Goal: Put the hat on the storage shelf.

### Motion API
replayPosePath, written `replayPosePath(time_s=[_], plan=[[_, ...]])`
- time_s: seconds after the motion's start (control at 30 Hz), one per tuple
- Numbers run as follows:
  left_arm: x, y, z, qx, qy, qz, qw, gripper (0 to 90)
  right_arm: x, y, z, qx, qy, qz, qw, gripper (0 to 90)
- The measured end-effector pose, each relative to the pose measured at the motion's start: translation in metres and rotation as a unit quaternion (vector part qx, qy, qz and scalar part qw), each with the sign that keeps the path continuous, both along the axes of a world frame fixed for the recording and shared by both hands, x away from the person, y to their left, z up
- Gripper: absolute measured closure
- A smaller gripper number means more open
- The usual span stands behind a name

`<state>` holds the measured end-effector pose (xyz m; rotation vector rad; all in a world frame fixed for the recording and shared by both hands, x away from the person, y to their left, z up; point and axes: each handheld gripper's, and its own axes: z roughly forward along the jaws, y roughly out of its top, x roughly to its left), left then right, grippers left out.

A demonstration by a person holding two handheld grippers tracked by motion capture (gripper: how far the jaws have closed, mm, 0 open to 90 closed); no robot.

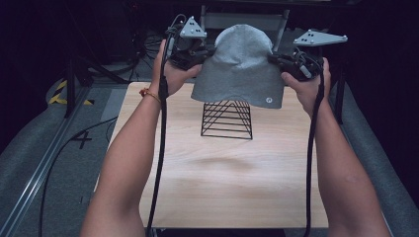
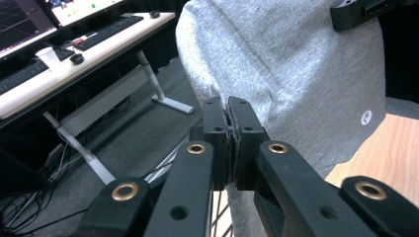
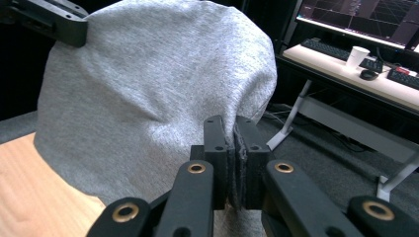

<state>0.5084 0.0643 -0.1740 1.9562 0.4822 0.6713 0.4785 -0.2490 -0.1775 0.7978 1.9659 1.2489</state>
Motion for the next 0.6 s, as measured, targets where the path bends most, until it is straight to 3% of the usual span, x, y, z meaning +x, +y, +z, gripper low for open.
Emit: replayPosePath(time_s=[0.17,0.5,0.6], plan=[[0.013,-0.001,-0.004,0.009,0.007,0.009,0.9999,87.5,0.014,0.003,-0.002,0.008,0.001,-0.003,1.0,85.8],[0.029,0.0,-0.024,0.006,0.017,0.021,0.9996,87.5,0.03,0.01,-0.017,0.005,0.019,0.004,0.9998,85.7],[0.033,0.001,-0.032,-0.001,0.03,0.017,0.9994,87.5,0.034,0.01,-0.022,0.009,0.025,0.007,0.9996,85.7]])
